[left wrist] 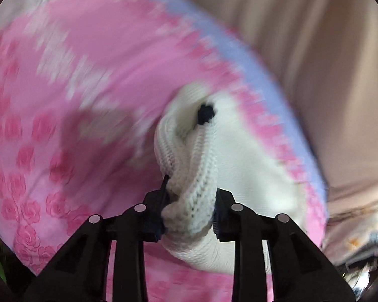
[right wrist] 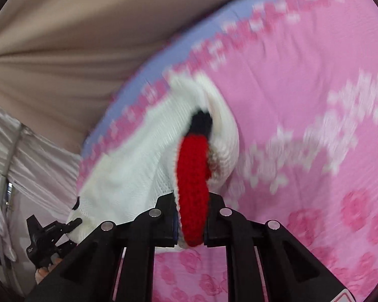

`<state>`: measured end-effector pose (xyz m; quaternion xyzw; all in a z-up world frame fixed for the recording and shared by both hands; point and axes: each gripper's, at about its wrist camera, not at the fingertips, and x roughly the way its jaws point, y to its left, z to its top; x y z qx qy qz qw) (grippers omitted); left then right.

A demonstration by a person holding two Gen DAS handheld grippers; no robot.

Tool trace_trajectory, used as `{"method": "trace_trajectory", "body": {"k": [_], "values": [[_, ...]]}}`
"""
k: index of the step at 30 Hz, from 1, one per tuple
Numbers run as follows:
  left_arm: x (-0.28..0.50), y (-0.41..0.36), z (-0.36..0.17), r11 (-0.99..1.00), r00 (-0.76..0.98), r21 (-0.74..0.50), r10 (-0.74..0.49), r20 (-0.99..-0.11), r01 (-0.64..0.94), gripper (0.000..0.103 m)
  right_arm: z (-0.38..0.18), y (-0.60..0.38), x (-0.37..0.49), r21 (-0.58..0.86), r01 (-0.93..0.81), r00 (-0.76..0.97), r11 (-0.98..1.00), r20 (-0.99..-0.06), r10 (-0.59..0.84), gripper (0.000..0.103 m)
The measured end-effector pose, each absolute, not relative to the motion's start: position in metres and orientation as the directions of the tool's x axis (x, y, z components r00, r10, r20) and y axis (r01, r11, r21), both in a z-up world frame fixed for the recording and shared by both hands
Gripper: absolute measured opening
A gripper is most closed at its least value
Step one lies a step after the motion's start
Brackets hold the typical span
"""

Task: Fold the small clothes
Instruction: 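Pinch the folded sweater edge with the left gripper and smooth it, then grasp the folded edge with the left gripper while the right gripper pinches the sleeve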

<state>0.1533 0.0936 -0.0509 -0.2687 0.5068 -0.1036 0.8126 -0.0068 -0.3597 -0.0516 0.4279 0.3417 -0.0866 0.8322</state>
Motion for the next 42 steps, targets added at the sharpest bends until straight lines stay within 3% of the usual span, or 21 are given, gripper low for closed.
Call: {"method": "trace_trajectory", "body": {"k": [3,5,8,11,14,15,16,17,20,24,29,31,32,33,34,36,38,40,42], "values": [[0.138,0.085,-0.014,0.831,0.48,-0.556,-0.481,-0.733,-0.015,0.027,-0.012,-0.374,-0.041,0.601,0.417,0.763,0.682,-0.639,0.096,0.011],[0.122,0.085,-0.019,0.839,0.433,-0.544,-0.487,-0.758,-0.007,0.027,-0.007,-0.376,-0.068,0.56,0.436,0.737,0.705,-0.672,0.078,0.011],[0.09,0.09,-0.064,0.87,0.322,-0.491,-0.451,-0.832,-0.049,0.028,-0.042,-0.373,-0.113,0.504,0.505,0.654,0.701,-0.754,0.071,0.013],[0.065,0.088,-0.123,0.935,0.222,-0.342,-0.315,-0.923,-0.095,0.032,-0.101,-0.365,-0.138,0.398,0.615,0.479,0.681,-0.874,0.078,0.021],[0.062,0.085,-0.104,0.94,0.279,-0.332,-0.3,-0.912,-0.075,0.036,-0.092,-0.37,-0.159,0.4,0.653,0.504,0.643,-0.863,0.025,0.021],[0.065,0.081,-0.087,0.946,0.316,-0.321,-0.291,-0.903,-0.046,0.038,-0.077,-0.371,-0.159,0.396,0.642,0.534,0.657,-0.845,-0.013,0.029],[0.067,0.075,-0.071,0.952,0.359,-0.307,-0.281,-0.89,-0.017,0.038,-0.066,-0.371,-0.155,0.382,0.629,0.549,0.677,-0.835,-0.039,0.043],[0.072,0.065,-0.051,0.959,0.416,-0.283,-0.269,-0.869,0.03,0.038,-0.054,-0.371,-0.147,0.359,0.611,0.564,0.706,-0.823,-0.069,0.048],[0.091,0.03,-0.025,0.963,0.491,-0.232,-0.27,-0.828,0.139,0.056,-0.037,-0.368,-0.109,0.312,0.546,0.587,0.777,-0.805,-0.09,0.05],[0.119,-0.03,-0.045,0.958,0.474,-0.139,-0.247,-0.845,0.251,0.066,-0.045,-0.348,-0.048,0.146,0.464,0.535,0.874,-0.832,-0.146,0.052],[0.142,-0.07,-0.108,0.946,0.364,-0.019,-0.143,-0.92,0.324,0.066,-0.072,-0.358,0.0,0.104,0.452,0.485,0.886,-0.862,-0.146,0.053],[0.144,-0.073,-0.111,0.937,0.377,-0.015,-0.155,-0.913,0.348,0.058,-0.078,-0.365,0.01,0.117,0.462,0.484,0.879,-0.864,-0.14,0.051],[0.147,-0.071,-0.11,0.932,0.375,-0.041,-0.185,-0.908,0.359,0.041,-0.079,-0.368,0.013,0.134,0.466,0.487,0.875,-0.864,-0.128,0.046],[0.151,-0.064,-0.107,0.937,0.358,-0.082,-0.21,-0.91,0.341,0.021,-0.08,-0.371,0.016,0.162,0.466,0.493,0.87,-0.864,-0.104,0.014],[0.156,-0.052,-0.103,0.944,0.343,-0.141,-0.244,-0.907,0.299,0.017,-0.079,-0.377,0.017,0.22,0.477,0.501,0.851,-0.863,-0.058,0.008],[0.168,-0.016,-0.082,0.945,0.362,-0.28,-0.324,-0.874,0.171,0.012,-0.058,-0.381,0.013,0.324,0.477,0.576,0.817,-0.817,-0.012,0.008],[0.176,0.009,-0.064,0.942,0.404,-0.319,-0.333,-0.852,0.104,0.011,-0.038,-0.381,0.01,0.369,0.461,0.631,0.807,-0.776,-0.006,0.007],[0.183,0.02,-0.062,0.957,0.42,-0.283,-0.286,-0.861,0.071,0.012,-0.036,-0.385,0.016,0.392,0.458,0.654,0.798,-0.756,-0.004,0.008],[0.197,0.024,-0.084,0.982,0.408,-0.187,-0.185,-0.894,0.034,0.016,-0.058,-0.391,0.029,0.332,0.5,0.586,0.8,-0.81,-0.03,0.018]]}}
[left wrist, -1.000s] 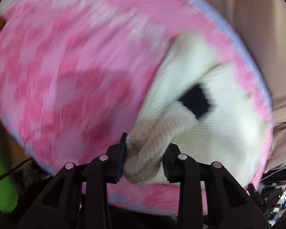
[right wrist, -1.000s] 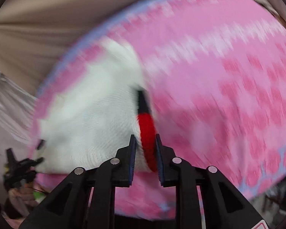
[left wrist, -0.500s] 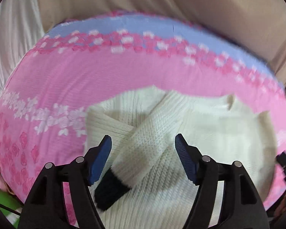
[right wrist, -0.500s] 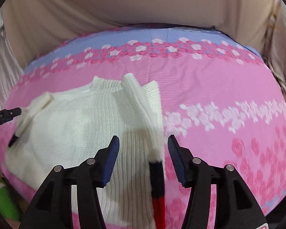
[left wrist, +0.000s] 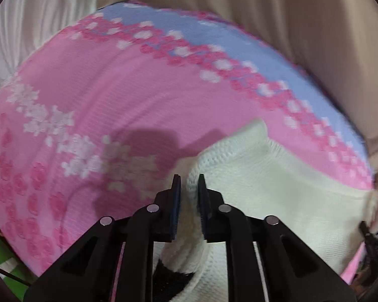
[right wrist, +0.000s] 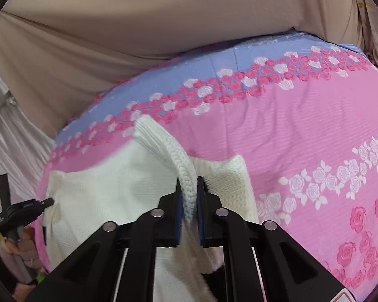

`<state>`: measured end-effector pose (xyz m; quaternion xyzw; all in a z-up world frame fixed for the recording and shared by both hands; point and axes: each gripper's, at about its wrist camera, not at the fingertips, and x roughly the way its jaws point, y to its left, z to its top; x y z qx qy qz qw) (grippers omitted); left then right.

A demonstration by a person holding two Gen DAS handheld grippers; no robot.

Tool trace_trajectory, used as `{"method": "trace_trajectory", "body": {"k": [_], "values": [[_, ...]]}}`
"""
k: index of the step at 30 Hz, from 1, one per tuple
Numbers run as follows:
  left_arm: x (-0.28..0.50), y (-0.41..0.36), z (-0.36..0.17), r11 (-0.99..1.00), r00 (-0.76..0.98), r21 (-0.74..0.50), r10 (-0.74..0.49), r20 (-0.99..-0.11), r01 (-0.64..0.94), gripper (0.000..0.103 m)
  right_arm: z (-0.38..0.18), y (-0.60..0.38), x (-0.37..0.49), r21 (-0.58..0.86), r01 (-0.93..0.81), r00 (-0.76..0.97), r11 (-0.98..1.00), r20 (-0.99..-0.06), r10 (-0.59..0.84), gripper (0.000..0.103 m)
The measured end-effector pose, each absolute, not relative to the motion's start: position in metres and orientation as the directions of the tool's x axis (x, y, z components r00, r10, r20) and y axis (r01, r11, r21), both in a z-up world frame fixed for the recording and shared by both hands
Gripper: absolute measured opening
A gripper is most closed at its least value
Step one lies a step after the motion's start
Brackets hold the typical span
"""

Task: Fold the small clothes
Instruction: 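Grasp the folded edge with the left gripper while the right gripper pinches the sleeve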

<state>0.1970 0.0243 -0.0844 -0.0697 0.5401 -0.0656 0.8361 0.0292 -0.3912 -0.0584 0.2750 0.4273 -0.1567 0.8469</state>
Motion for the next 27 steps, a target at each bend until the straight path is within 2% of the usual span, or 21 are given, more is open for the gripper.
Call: {"method": "trace_trajectory", "body": {"k": [2,4,5,6,8,9,14,15,16,17,20,22,23,27], "values": [[0.202,0.024,-0.104,0.983,0.356,-0.181,-0.178,-0.917,0.028,0.018,-0.082,-0.398,0.036,0.233,0.581,0.467,0.78,-0.88,-0.085,0.02],[0.192,0.031,-0.091,0.964,0.381,-0.265,-0.255,-0.889,0.026,0.019,-0.067,-0.395,0.019,0.294,0.586,0.534,0.755,-0.841,-0.087,0.02],[0.182,0.035,-0.077,0.957,0.407,-0.288,-0.279,-0.87,0.04,0.024,-0.057,-0.39,0.01,0.298,0.577,0.558,0.761,-0.823,-0.101,0.02],[0.173,0.039,-0.068,0.957,0.423,-0.287,-0.278,-0.862,0.045,0.037,-0.048,-0.384,0.002,0.294,0.564,0.572,0.771,-0.813,-0.109,0.021],[0.154,0.048,-0.056,0.957,0.443,-0.286,-0.28,-0.852,0.054,0.051,-0.039,-0.369,-0.016,0.287,0.541,0.573,0.79,-0.814,-0.097,0.035],[0.146,0.053,-0.057,0.959,0.436,-0.279,-0.274,-0.857,0.055,0.051,-0.041,-0.362,-0.027,0.278,0.534,0.56,0.798,-0.824,-0.088,0.047],[0.097,0.074,-0.103,0.969,0.313,-0.246,-0.235,-0.92,0.006,0.051,-0.074,-0.334,-0.077,0.254,0.543,0.471,0.8,-0.881,-0.039,0.055],[0.089,0.077,-0.116,0.968,0.276,-0.249,-0.236,-0.932,-0.013,0.051,-0.083,-0.331,-0.083,0.266,0.547,0.461,0.794,-0.887,-0.02,0.054],[0.084,0.08,-0.124,0.967,0.255,-0.252,-0.238,-0.937,-0.025,0.051,-0.09,-0.329,-0.086,0.28,0.543,0.456,0.792,-0.89,0.002,0.048],[0.076,0.082,-0.133,0.964,0.23,-0.263,-0.248,-0.941,-0.035,0.043,-0.094,-0.328,-0.087,0.293,0.541,0.452,0.788,-0.892,0.021,0.009],[0.071,0.083,-0.124,0.963,0.231,-0.27,-0.258,-0.938,-0.023,0.03,-0.074,-0.335,-0.101,0.315,0.558,0.492,0.768,-0.87,-0.002,0.007],[0.068,0.084,-0.113,0.969,0.24,-0.246,-0.24,-0.941,0.006,0.026,-0.066,-0.342,-0.112,0.281,0.571,0.49,0.771,-0.871,-0.045,0.006],[0.067,0.085,-0.115,0.977,0.23,-0.214,-0.214,-0.949,0.027,0.012,-0.071,-0.347,-0.118,0.272,0.585,0.474,0.764,-0.879,-0.05,0.006],[0.07,0.086,-0.125,0.981,0.234,-0.191,-0.196,-0.952,0.045,0.017,-0.115,-0.352,-0.13,0.28,0.618,0.409,0.735,-0.913,0.004,0.007]]}}
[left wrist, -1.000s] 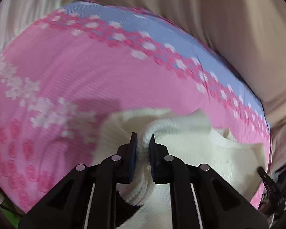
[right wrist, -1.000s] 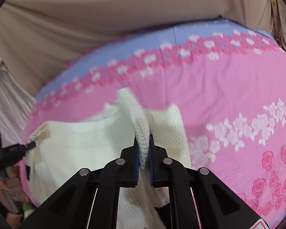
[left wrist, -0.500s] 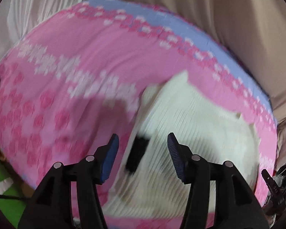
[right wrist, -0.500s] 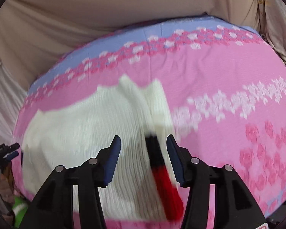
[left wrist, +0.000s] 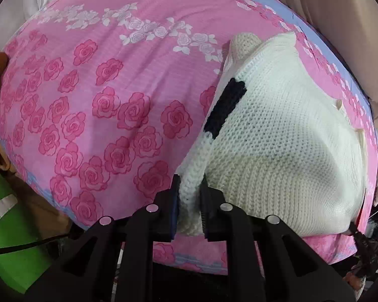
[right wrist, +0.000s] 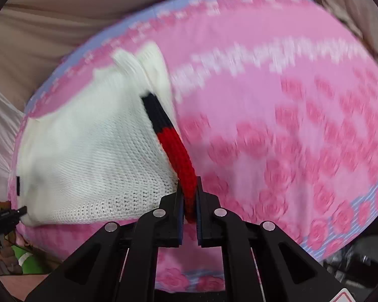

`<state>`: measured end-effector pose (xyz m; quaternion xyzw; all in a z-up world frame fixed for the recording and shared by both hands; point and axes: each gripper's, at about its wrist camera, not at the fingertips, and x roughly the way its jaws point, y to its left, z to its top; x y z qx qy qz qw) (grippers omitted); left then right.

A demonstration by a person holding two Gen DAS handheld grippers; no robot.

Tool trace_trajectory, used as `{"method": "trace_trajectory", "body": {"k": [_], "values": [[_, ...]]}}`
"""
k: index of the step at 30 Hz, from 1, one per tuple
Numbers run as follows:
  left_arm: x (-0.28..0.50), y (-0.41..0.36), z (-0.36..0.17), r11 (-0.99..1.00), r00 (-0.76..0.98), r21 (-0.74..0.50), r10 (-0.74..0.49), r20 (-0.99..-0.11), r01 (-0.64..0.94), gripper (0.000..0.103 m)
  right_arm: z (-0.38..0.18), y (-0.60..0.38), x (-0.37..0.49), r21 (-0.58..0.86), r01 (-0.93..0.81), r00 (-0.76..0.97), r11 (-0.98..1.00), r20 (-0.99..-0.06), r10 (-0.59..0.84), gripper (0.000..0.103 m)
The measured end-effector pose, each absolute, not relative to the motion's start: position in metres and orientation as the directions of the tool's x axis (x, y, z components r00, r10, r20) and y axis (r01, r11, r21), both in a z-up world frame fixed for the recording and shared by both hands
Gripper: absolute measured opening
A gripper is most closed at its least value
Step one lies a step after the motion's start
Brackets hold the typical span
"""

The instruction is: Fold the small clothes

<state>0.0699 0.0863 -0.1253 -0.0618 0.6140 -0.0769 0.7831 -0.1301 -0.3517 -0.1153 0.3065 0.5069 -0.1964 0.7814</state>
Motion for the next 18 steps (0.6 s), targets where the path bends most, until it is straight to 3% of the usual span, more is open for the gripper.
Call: {"method": "trace_trajectory", "body": {"k": [2,7,11,16,18], "values": [[0.07,0.081,-0.119,0.985,0.236,-0.154,-0.167,-0.957,0.074,0.018,-0.106,-0.346,-0.13,0.25,0.624,0.408,0.74,-0.912,-0.036,0.012],[0.066,0.078,-0.064,0.972,0.324,-0.217,-0.236,-0.916,0.094,0.019,-0.053,-0.341,-0.124,0.283,0.619,0.517,0.733,-0.849,-0.109,0.024],[0.089,0.037,-0.039,0.955,0.397,-0.245,-0.292,-0.87,0.167,0.023,-0.038,-0.32,-0.073,0.344,0.486,0.589,0.803,-0.808,-0.01,0.009],[0.122,-0.004,-0.101,0.973,0.331,-0.152,-0.202,-0.922,0.172,0.025,-0.077,-0.309,-0.026,0.244,0.465,0.505,0.851,-0.863,-0.029,0.006],[0.129,-0.005,-0.119,0.979,0.33,-0.108,-0.16,-0.93,0.17,0.026,-0.099,-0.326,-0.032,0.214,0.496,0.465,0.842,-0.884,-0.049,0.0]]}}
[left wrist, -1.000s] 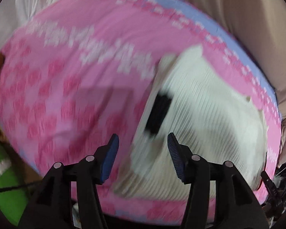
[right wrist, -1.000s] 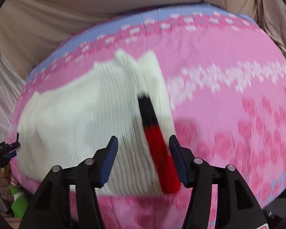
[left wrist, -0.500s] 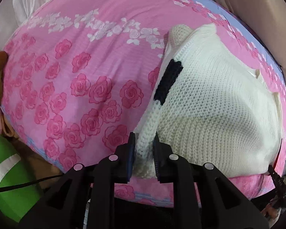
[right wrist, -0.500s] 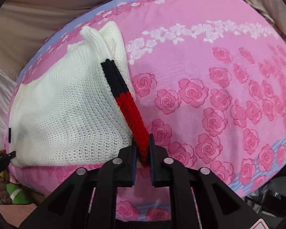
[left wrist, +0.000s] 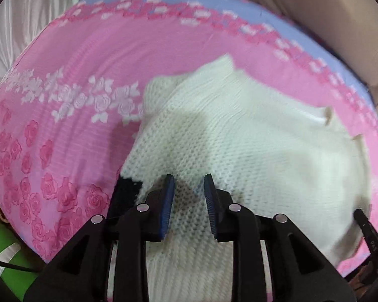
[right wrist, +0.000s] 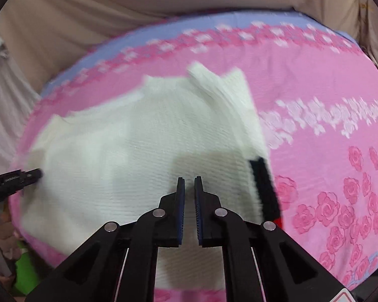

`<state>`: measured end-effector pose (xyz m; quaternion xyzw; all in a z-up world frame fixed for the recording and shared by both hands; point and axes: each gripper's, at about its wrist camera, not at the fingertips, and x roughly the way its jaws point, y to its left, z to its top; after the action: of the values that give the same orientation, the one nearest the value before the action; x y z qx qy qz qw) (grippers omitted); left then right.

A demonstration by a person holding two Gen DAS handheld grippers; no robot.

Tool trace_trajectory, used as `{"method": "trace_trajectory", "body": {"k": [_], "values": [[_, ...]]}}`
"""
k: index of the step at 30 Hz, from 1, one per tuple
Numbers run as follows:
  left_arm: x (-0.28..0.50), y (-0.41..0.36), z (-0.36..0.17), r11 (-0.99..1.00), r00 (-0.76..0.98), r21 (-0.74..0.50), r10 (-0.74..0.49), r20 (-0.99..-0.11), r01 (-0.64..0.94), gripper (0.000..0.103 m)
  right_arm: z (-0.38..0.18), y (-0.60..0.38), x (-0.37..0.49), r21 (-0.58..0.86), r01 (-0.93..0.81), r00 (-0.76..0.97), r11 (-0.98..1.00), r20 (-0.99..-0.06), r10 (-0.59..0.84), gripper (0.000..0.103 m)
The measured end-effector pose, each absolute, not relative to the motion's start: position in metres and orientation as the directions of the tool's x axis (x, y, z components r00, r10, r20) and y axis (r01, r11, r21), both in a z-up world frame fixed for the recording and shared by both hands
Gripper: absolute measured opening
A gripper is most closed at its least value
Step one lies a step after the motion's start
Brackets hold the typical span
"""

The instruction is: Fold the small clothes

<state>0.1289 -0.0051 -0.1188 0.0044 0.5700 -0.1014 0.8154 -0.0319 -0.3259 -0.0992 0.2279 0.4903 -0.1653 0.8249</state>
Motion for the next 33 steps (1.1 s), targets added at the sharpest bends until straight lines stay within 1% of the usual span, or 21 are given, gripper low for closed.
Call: {"method": "trace_trajectory", "body": {"k": [1,2,4,5,6,7,8,9,12,13,15,17,19,21,22,26,28,29,30,32,33], "values": [[0.129,-0.005,-0.118,0.98,0.356,-0.091,-0.151,-0.922,0.18,0.026,-0.101,-0.333,-0.038,0.252,0.49,0.491,0.834,-0.871,-0.025,0.0],[0.128,-0.004,-0.117,0.98,0.349,-0.094,-0.152,-0.925,0.177,0.026,-0.098,-0.338,-0.041,0.249,0.504,0.481,0.827,-0.876,-0.03,0.0],[0.124,0.012,-0.103,0.978,0.34,-0.171,-0.202,-0.919,0.118,0.025,-0.084,-0.335,-0.042,0.217,0.512,0.467,0.831,-0.882,-0.058,0.0],[0.119,0.028,-0.089,0.97,0.365,-0.226,-0.241,-0.899,0.085,0.026,-0.072,-0.328,-0.045,0.208,0.496,0.481,0.843,-0.874,-0.067,0.004],[0.113,0.04,-0.08,0.968,0.388,-0.242,-0.247,-0.888,0.063,0.027,-0.06,-0.318,-0.047,0.215,0.47,0.504,0.856,-0.862,-0.06,0.01],[0.107,0.053,-0.075,0.969,0.401,-0.242,-0.237,-0.885,0.039,0.03,-0.049,-0.306,-0.048,0.24,0.429,0.531,0.871,-0.847,-0.028,0.011],[0.101,0.07,-0.073,0.966,0.405,-0.257,-0.239,-0.882,0.009,0.04,-0.042,-0.292,-0.049,0.266,0.394,0.55,0.88,-0.835,0.007,0.011],[0.097,0.084,-0.076,0.962,0.398,-0.274,-0.245,-0.884,-0.016,0.042,-0.037,-0.279,-0.048,0.281,0.367,0.558,0.887,-0.83,0.032,0.011],[0.091,0.105,-0.094,0.949,0.338,-0.308,-0.269,-0.902,-0.068,0.042,-0.034,-0.225,-0.034,0.295,0.24,0.55,0.925,-0.826,0.12,0.011],[0.086,0.11,-0.099,0.943,0.322,-0.323,-0.28,-0.904,-0.087,0.042,-0.035,-0.206,-0.024,0.288,0.192,0.54,0.938,-0.829,0.144,0.008],[0.079,0.112,-0.108,0.931,0.293,-0.35,-0.307,-0.905,-0.107,0.042,-0.038,-0.18,-0.008,0.25,0.121,0.517,0.961,-0.842,0.153,0.004],[0.072,0.108,-0.112,0.926,0.281,-0.366,-0.328,-0.902,-0.095,0.043,-0.043,-0.161,0.013,0.223,0.078,0.505,0.972,-0.849,0.155,0.003],[0.071,0.103,-0.112,0.93,0.276,-0.359,-0.327,-0.904,-0.073,0.045,-0.05,-0.155,0.029,0.203,0.084,0.494,0.976,-0.859,0.136,0.003],[0.069,0.102,-0.114,0.937,0.275,-0.344,-0.316,-0.908,-0.059,0.048,-0.078,-0.155,0.053,0.149,0.123,0.425,0.981,-0.901,0.084,0.002],[0.07,0.101,-0.117,0.94,0.269,-0.336,-0.31,-0.912,-0.054,0.049,-0.09,-0.16,0.059,0.154,0.134,0.406,0.979,-0.91,0.088,0.0],[0.071,0.111,-0.111,0.925,0.273,-0.374,-0.345,-0.898,-0.063,0.049,-0.067,-0.162,0.065,0.187,0.16,0.468,0.969,-0.879,0.092,0.0],[0.069,0.112,-0.103,0.923,0.298,-0.384,-0.358,-0.885,-0.03,0.054,-0.077,-0.157,0.071,0.143,0.147,0.432,0.979,-0.899,0.067,0.0],[0.069,0.109,-0.103,0.924,0.303,-0.383,-0.361,-0.882,-0.014,0.062,-0.087,-0.156,0.073,0.134,0.152,0.4,0.979,-0.914,0.063,0.0],[0.069,0.106,-0.106,0.923,0.298,-0.384,-0.365,-0.882,-0.006,0.069,-0.087,-0.159,0.071,0.15,0.165,0.413,0.975,-0.908,0.07,0.0],[0.074,0.1,-0.118,0.923,0.261,-0.385,-0.369,-0.892,-0.011,0.072,-0.075,-0.16,0.067,0.193,0.185,0.422,0.964,-0.901,0.099,0.0],[0.076,0.098,-0.126,0.927,0.243,-0.374,-0.357,-0.902,-0.027,0.072,-0.066,-0.158,0.063,0.207,0.177,0.438,0.962,-0.892,0.111,0.0]]}}
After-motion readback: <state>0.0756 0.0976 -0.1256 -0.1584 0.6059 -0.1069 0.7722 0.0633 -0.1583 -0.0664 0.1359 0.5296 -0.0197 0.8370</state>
